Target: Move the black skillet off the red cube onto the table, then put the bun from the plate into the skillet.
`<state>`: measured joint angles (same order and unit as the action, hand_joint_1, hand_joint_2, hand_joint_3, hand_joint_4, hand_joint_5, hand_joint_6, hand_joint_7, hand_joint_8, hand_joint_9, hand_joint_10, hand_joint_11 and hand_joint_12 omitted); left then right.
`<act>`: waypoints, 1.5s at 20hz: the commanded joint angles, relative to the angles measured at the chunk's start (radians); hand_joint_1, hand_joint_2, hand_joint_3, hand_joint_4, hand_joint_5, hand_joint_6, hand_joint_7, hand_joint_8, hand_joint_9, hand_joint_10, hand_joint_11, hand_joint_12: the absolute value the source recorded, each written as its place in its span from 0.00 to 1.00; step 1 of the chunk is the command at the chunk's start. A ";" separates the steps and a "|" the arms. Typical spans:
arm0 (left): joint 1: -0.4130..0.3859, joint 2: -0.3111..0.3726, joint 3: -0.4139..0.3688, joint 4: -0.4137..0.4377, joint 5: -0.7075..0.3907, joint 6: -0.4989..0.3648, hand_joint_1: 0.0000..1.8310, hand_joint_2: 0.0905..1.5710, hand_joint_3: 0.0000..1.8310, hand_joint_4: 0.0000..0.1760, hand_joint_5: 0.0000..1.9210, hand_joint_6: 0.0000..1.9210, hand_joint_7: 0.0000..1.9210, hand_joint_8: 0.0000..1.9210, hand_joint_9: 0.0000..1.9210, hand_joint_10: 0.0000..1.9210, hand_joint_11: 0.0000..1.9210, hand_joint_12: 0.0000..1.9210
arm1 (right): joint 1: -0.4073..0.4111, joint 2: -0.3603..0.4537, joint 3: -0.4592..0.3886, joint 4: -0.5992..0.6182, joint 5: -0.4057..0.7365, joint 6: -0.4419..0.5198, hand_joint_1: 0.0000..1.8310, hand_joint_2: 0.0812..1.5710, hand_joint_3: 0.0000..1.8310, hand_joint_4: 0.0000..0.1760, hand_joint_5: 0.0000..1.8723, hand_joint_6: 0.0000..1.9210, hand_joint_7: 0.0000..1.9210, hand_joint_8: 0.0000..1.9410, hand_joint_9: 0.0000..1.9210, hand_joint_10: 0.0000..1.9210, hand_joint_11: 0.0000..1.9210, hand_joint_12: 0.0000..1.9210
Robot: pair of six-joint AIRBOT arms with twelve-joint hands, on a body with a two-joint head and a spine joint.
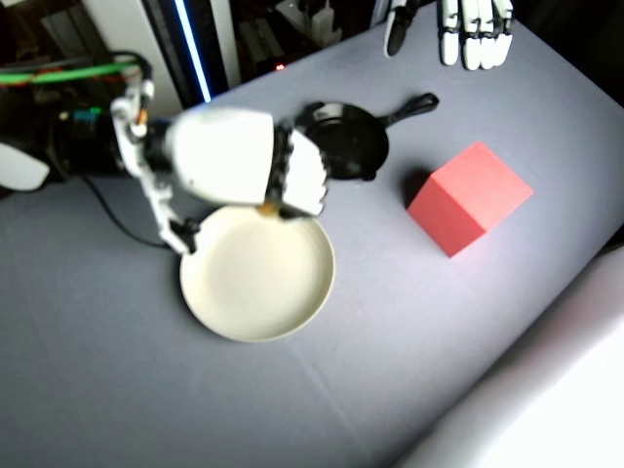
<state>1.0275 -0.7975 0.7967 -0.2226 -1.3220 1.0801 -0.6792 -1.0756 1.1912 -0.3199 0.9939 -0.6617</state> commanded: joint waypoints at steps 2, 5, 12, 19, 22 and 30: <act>0.010 0.020 -0.005 -0.017 -0.162 0.012 0.11 0.66 0.01 0.28 0.13 0.01 0.14 0.00 0.16 0.00 0.00 0.47 | 0.032 -0.051 0.009 -0.048 0.120 0.051 0.75 0.70 0.00 0.00 0.49 0.48 0.49 0.58 0.50 0.64 0.40 0.71; 0.029 0.035 -0.017 -0.044 -0.209 0.035 0.08 0.72 0.01 0.22 0.13 0.00 0.17 0.01 0.20 0.01 0.00 0.54 | 0.073 -0.116 0.017 -0.111 0.072 0.073 0.64 0.77 0.00 0.00 0.43 0.61 0.39 0.77 0.37 0.64 0.33 0.80; 0.066 0.045 -0.027 -0.079 -0.259 0.044 0.04 0.82 0.01 0.00 0.15 0.00 0.21 0.00 0.24 0.01 0.00 0.60 | 0.090 -0.209 0.053 -0.142 -0.062 0.064 0.60 0.66 0.00 0.50 0.22 0.17 0.08 0.33 0.11 0.34 0.04 0.62; 0.071 0.043 -0.030 -0.085 -0.263 0.044 0.08 0.79 0.00 0.00 0.15 0.00 0.21 0.00 0.23 0.00 0.00 0.58 | 0.077 -0.226 0.052 -0.142 -0.099 0.073 0.50 0.64 0.00 0.43 0.22 0.00 0.17 0.01 0.19 0.03 0.00 0.59; 0.076 0.043 -0.032 -0.088 -0.268 0.044 0.07 0.78 0.00 0.00 0.16 0.00 0.21 0.00 0.23 0.00 0.00 0.57 | 0.076 -0.217 0.045 -0.140 -0.099 0.076 0.50 0.63 0.00 0.47 0.18 0.00 0.14 0.00 0.13 0.00 0.00 0.43; 0.100 0.052 -0.040 -0.106 -0.315 0.044 0.06 0.77 0.00 0.17 0.16 0.00 0.21 0.00 0.22 0.00 0.00 0.54 | -0.040 -0.020 -0.022 0.062 0.211 0.073 0.39 0.58 0.01 0.69 0.00 0.00 0.00 0.00 0.00 0.00 0.00 0.02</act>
<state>1.1309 -0.7536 0.7593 -0.3374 -1.5028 1.1248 -0.7406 -1.0805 1.1687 -0.2680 1.0550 -0.5922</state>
